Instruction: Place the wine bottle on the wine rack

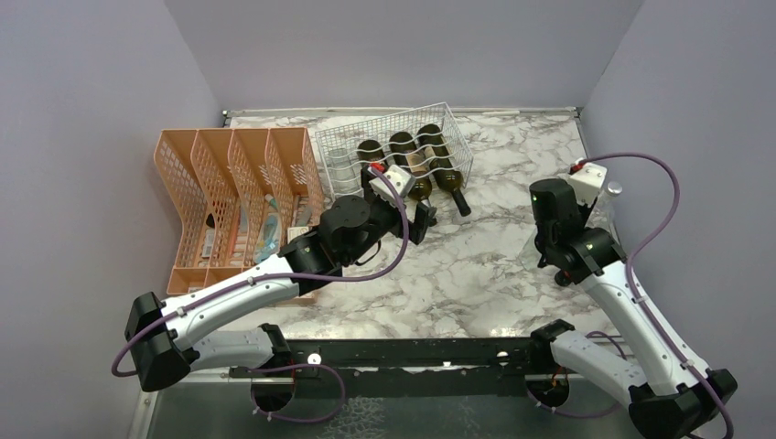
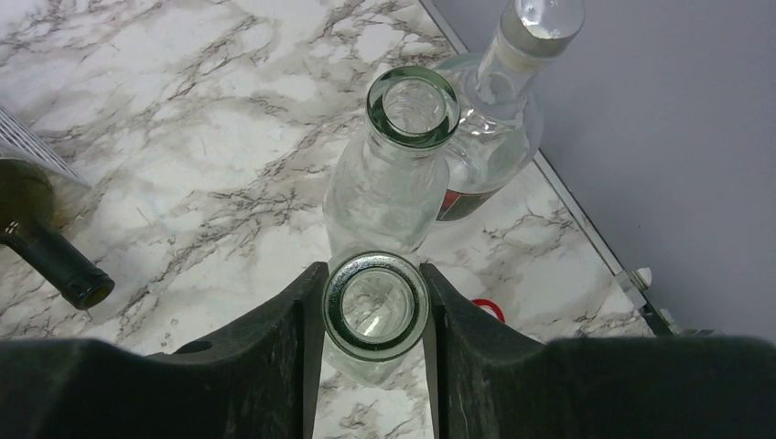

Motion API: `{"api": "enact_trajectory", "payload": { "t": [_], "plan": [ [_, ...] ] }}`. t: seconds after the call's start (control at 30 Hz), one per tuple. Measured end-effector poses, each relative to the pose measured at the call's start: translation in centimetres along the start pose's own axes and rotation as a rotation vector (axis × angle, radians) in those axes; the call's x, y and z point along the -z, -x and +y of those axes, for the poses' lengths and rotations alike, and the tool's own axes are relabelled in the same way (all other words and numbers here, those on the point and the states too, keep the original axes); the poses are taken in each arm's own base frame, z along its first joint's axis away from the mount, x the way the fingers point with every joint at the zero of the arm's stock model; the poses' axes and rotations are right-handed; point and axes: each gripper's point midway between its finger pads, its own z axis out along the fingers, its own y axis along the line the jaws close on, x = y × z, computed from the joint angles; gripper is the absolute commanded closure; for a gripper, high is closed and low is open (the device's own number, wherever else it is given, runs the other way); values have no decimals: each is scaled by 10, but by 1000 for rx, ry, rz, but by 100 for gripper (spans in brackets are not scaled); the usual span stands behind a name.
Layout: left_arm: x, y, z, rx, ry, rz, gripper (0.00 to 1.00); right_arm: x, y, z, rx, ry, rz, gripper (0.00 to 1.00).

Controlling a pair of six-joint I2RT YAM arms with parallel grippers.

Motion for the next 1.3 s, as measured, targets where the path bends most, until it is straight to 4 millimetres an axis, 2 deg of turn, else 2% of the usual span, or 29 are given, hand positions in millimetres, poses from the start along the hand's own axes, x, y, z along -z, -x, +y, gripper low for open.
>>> {"api": "enact_trajectory", "payload": {
  "t": [0.2, 0.53, 0.63, 0.8, 1.03, 1.17, 1.3],
  "plan": [
    [-1, -2, 0, 0, -1, 4, 1, 1, 5, 0, -1, 19, -25, 60],
    [-3, -6, -3, 3, -11, 15, 1, 6, 9, 8, 8, 92, -31, 94],
    [-5, -6, -4, 4, -15, 15, 1, 12, 10, 15, 16, 158, -24, 98],
    [-13, -13, -11, 6, -43, 7, 1, 27, 21, 36, 28, 314, -18, 99],
    [-31, -63, -35, -2, -160, 68, 1, 56, 28, 74, 73, 594, 8, 99],
    [-46, -90, -52, -1, -239, 110, 1, 73, 26, 97, 117, 753, 32, 99],
    [-53, -108, -69, 3, -324, 133, 1, 90, 20, 114, 165, 895, 55, 99]
  ]
}}
